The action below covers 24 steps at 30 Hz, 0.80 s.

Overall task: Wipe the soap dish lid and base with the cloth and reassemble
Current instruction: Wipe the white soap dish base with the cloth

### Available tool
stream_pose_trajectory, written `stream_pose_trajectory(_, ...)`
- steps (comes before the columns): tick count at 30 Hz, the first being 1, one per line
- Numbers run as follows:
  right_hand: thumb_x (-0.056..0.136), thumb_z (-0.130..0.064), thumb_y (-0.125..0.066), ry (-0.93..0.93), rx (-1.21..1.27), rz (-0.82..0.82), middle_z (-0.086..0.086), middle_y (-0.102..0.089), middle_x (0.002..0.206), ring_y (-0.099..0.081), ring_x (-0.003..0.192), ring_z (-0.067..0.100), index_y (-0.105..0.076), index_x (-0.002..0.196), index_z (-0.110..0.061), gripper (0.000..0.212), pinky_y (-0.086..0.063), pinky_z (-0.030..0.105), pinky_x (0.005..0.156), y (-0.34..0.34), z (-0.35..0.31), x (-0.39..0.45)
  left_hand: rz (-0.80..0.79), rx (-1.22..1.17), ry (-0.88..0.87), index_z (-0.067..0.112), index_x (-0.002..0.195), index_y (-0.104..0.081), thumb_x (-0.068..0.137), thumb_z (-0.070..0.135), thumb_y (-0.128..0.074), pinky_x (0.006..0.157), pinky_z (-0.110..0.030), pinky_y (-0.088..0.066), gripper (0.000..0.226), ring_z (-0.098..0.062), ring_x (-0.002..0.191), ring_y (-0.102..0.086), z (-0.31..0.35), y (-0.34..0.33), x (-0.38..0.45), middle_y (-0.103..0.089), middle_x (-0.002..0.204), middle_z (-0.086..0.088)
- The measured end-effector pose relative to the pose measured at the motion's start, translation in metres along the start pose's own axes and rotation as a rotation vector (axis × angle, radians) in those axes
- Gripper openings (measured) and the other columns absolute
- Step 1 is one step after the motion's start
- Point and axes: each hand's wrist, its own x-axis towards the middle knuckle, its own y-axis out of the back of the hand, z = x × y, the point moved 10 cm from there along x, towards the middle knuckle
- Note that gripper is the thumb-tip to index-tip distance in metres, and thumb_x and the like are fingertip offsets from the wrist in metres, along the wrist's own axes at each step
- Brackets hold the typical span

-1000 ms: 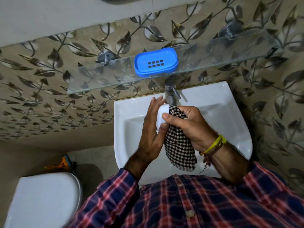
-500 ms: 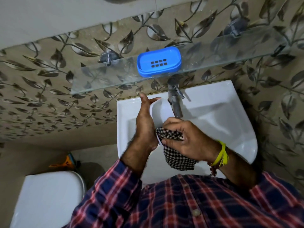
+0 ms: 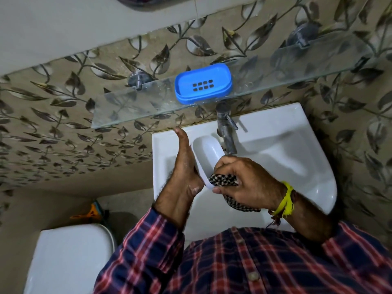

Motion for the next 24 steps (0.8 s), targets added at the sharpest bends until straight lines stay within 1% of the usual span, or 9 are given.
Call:
stream_pose_trajectory(2,0.078,-0.024,-0.082,-0.04,0.082,0.066,-0.006,-0.063,0.09,-0.064,0.087,0.016,-0.075,0.09,-0.014,0.017,-0.052,0.044,0.081,0.008,0.01,0.001,-0.045,0.093,-0.098,0.01,0.129,-0.064,0.078,0.089,-0.036,0.088,-0.045,-0.061,0.098,-0.03,0.107,-0.072,0.002,-0.004,0.002,-0.072,0.123,-0.015)
stream_pose_trajectory(4,0.077,-0.022,-0.083,-0.044,0.149,0.047,-0.001,-0.064,0.088,-0.064,0.087,0.018,-0.074,0.088,-0.008,0.02,-0.052,0.045,0.082,0.01,0.012,0.004,0.002,0.24,-0.171,0.02,0.15,-0.042,0.079,0.086,-0.037,0.102,-0.043,-0.053,0.097,-0.02,0.123,-0.063,-0.001,-0.005,0.004,-0.058,0.144,-0.002)
stream_pose_trajectory(6,0.077,-0.02,-0.083,-0.046,0.211,-0.029,0.004,-0.067,0.089,-0.066,0.087,0.021,-0.073,0.089,-0.005,0.021,-0.053,0.043,0.083,0.008,0.013,0.007,0.058,0.249,-0.204,0.027,0.15,-0.038,0.075,0.087,-0.039,0.097,-0.041,-0.055,0.096,-0.014,0.112,-0.068,-0.003,-0.001,0.006,-0.064,0.129,0.006)
stream_pose_trajectory(8,0.076,-0.015,-0.084,-0.104,0.324,-0.061,0.006,-0.074,0.09,-0.07,0.086,0.022,-0.074,0.093,-0.005,0.022,-0.057,0.036,0.082,0.013,0.02,0.007,0.007,0.2,-0.203,0.019,0.144,-0.05,0.08,0.087,-0.033,0.092,-0.042,-0.059,0.095,-0.023,0.108,-0.072,-0.003,-0.002,0.009,-0.073,0.12,-0.007)
stream_pose_trajectory(12,0.072,-0.002,-0.082,-0.306,0.671,0.297,0.007,-0.077,0.081,-0.073,0.07,0.017,-0.073,0.094,-0.007,0.025,-0.058,0.026,0.061,0.065,0.052,-0.004,-0.046,0.134,-0.196,0.021,0.138,-0.057,0.083,0.088,-0.023,0.083,-0.044,-0.059,0.094,-0.029,0.106,-0.071,-0.001,0.006,0.012,-0.071,0.124,-0.012)
stream_pose_trajectory(15,0.071,-0.013,-0.081,-0.286,0.341,0.534,0.005,-0.076,0.076,-0.072,0.069,0.015,-0.073,0.088,-0.01,0.019,-0.057,0.028,0.06,0.093,0.046,-0.009,-0.097,0.143,-0.185,0.016,0.135,-0.061,0.089,0.082,-0.028,0.085,-0.043,-0.058,0.087,-0.029,0.097,-0.072,-0.011,0.0,0.012,-0.072,0.118,-0.014)
stream_pose_trajectory(18,0.073,-0.014,-0.072,-0.177,-0.113,0.561,0.011,-0.074,0.086,-0.069,0.083,0.029,-0.075,0.089,-0.011,0.016,-0.057,0.037,0.072,0.07,0.006,0.002,-0.153,0.184,-0.224,0.015,0.134,-0.061,0.093,0.074,-0.03,0.097,-0.043,-0.056,0.079,-0.025,0.111,-0.07,-0.022,-0.019,0.011,-0.072,0.123,-0.007)
stream_pose_trajectory(21,0.079,-0.007,-0.064,-0.132,-0.114,0.517,0.012,-0.07,0.109,-0.066,0.102,0.03,-0.073,0.104,-0.008,0.027,-0.055,0.038,0.088,0.038,-0.01,0.009,-0.19,0.154,-0.301,0.014,0.136,-0.058,0.101,0.062,-0.024,0.115,-0.047,-0.04,0.068,-0.025,0.13,-0.059,-0.02,-0.026,0.011,-0.067,0.133,-0.006)
stream_pose_trajectory(24,0.081,-0.009,-0.068,-0.041,0.015,0.32,0.008,-0.061,0.123,-0.062,0.11,0.024,-0.074,0.105,-0.009,0.025,-0.052,0.034,0.095,0.018,-0.011,0.013,-0.211,0.079,-0.298,0.028,0.118,-0.073,0.101,0.064,-0.022,0.097,-0.043,-0.056,0.065,-0.023,0.118,-0.067,-0.014,-0.018,0.009,-0.073,0.123,-0.003)
